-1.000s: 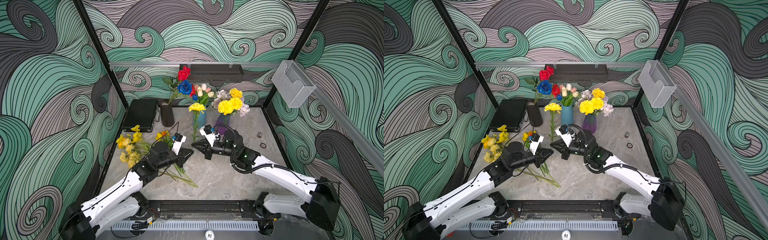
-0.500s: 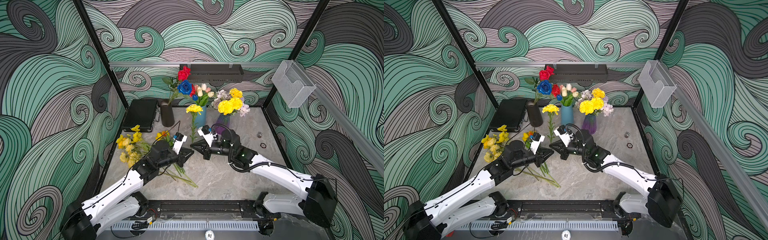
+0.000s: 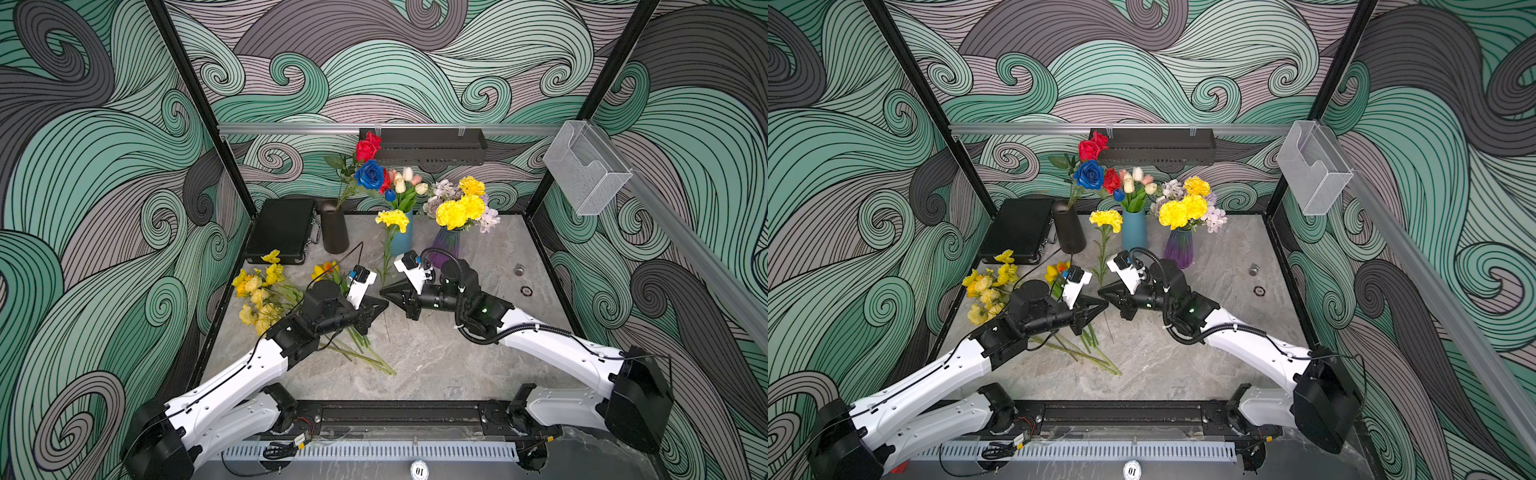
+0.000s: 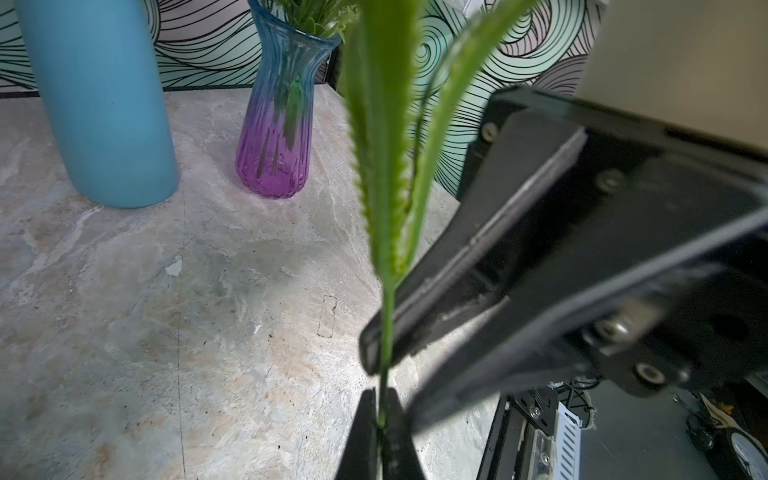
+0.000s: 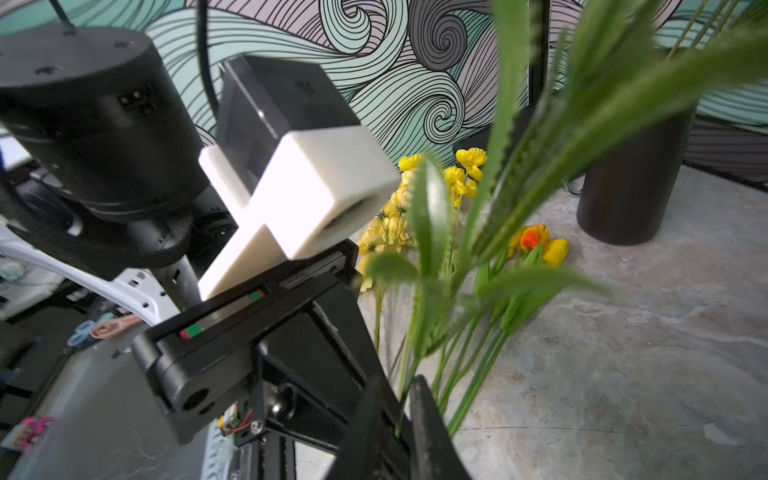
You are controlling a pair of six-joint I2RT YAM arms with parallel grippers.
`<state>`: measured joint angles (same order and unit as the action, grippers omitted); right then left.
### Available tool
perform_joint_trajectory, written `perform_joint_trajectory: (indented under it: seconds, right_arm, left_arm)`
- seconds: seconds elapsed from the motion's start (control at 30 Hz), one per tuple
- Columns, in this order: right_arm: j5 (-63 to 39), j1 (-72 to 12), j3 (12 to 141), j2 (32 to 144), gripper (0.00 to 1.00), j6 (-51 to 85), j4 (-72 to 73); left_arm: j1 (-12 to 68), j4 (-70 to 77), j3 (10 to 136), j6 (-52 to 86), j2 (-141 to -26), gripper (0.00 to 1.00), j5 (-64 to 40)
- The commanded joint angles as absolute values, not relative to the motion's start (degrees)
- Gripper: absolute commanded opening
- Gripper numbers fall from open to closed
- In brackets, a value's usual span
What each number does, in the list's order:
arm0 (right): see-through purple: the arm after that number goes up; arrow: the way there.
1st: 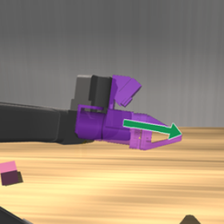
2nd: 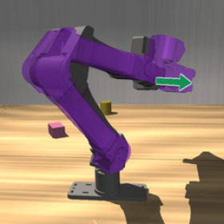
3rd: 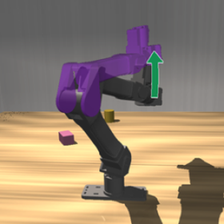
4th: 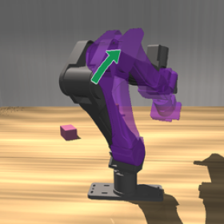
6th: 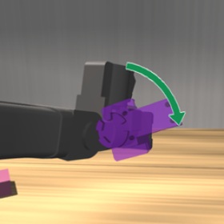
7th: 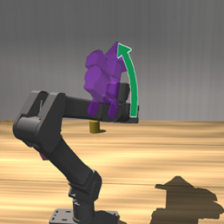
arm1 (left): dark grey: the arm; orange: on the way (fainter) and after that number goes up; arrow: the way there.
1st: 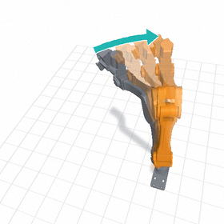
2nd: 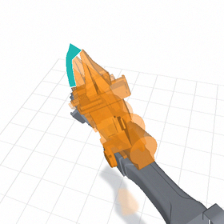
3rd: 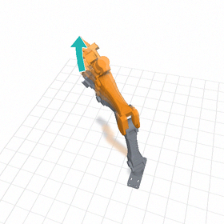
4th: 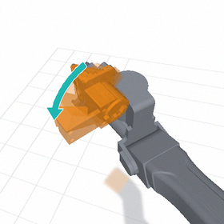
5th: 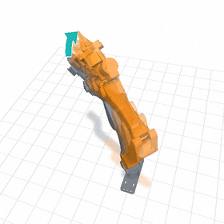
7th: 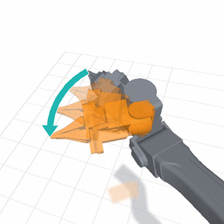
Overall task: Pick out yellow flowers from the vase
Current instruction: Place the flower at the center of the board.
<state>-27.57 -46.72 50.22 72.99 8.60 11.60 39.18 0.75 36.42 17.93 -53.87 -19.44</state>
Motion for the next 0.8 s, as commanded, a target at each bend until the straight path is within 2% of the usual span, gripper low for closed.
perform_joint_trajectory:
  seconds: [0.0,0.07,0.17,0.3,0.43,0.5,0.53,0.77]
  right_arm:
    - [-23.7,-47.0,50.0,70.6,0.36,5.6,8.8]
    - [-19.9,-46.7,49.1,68.3,0.50,3.0,6.9]
    - [-15.5,-45.7,47.0,64.6,0.65,-0.4,5.1]
    - [-12.7,-42.6,44.6,59.9,0.74,-2.6,3.6]
    - [-12.1,-38.9,42.7,56.6,0.75,-2.8,3.1]
    - [-12.4,-37.7,42.3,55.7,0.67,-2.6,3.0]
    - [-11.3,-37.2,42.4,55.3,0.65,-1.5,2.3]
    - [-9.5,-33.6,46.3,56.8,0.69,2.4,-6.3]
  left_arm:
    - [39.1,-1.2,38.2,22.0,-54.7,0.00,-17.2]
    - [39.1,-1.7,36.9,25.0,-55.0,0.00,-16.1]
    - [39.1,-0.9,33.6,30.8,-54.9,0.00,-14.3]
    - [39.1,1.6,28.9,39.1,-55.2,0.00,-12.3]
    - [39.0,3.2,27.0,45.6,-58.4,0.00,-11.2]
    - [39.0,3.6,27.7,46.9,-61.3,0.00,-10.8]
    - [38.9,2.9,28.8,47.1,-63.5,0.00,-10.9]
    - [37.8,-1.3,36.2,49.0,-75.8,0.00,-12.8]
